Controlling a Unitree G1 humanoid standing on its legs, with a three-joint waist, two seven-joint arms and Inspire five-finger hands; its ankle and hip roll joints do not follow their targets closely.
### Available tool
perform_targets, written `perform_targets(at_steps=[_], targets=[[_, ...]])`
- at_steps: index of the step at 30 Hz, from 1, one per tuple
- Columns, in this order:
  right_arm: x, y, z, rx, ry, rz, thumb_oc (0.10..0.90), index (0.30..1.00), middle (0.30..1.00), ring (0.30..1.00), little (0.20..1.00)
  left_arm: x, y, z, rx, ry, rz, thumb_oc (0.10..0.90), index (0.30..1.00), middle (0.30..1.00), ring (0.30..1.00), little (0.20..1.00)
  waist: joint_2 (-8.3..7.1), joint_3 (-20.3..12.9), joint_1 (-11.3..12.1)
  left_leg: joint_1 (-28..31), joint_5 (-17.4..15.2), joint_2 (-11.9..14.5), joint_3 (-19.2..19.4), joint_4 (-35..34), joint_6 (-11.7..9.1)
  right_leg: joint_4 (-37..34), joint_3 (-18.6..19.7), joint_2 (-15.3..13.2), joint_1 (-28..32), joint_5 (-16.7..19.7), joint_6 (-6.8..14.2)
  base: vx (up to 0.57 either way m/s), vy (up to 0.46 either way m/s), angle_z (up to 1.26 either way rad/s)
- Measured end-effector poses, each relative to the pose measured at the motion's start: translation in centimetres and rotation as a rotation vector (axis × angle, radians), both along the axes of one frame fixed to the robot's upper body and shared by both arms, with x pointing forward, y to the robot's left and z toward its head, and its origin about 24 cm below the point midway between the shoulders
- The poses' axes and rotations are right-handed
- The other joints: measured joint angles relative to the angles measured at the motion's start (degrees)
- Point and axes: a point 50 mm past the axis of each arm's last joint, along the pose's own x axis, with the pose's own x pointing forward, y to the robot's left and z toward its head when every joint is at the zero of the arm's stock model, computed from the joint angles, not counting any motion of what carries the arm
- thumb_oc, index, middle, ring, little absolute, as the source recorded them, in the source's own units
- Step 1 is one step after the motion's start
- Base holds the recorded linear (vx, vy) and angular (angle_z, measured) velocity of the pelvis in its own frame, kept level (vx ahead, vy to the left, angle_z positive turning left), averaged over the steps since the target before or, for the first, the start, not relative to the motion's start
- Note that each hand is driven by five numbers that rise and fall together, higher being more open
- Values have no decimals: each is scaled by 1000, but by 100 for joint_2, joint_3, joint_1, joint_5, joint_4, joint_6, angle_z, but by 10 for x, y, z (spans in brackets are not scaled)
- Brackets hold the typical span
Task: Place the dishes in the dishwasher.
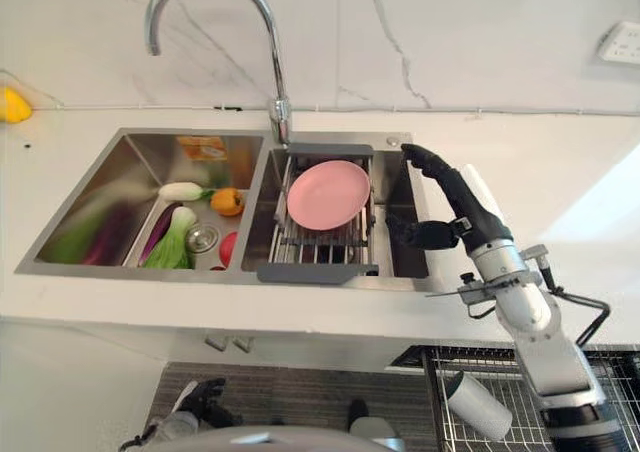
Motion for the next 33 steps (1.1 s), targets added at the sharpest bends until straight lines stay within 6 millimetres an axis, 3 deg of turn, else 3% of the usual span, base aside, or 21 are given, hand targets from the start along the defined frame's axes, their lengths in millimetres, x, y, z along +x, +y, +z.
perform_targets(at_steps=[4,20,33], targets=[[8,-7,0,-189,61,12,800,900,900,900,900,-1,2,0,2,0,1,800,900,900,900,900,-25,-13,133,-47,-68,21,-3,0,56,-1,-142,2,7,-2,-2,-2,5,19],[24,2,-15,-333,132,57,800,900,900,900,900,-2,2,0,-9,5,2,800,900,900,900,900,-20,-41,358,-108,-44,15,-177,2,83,-3,-311,-10,23,-29,-4,-7,2,5],[26,4,-27,-704,-27,-15,800,900,900,900,900,-4,4,0,27,-1,20,800,900,900,900,900,49,37,535,-153,-44,15,-341,1,79,-3,-478,-14,54,-73,0,-4,-2,6]])
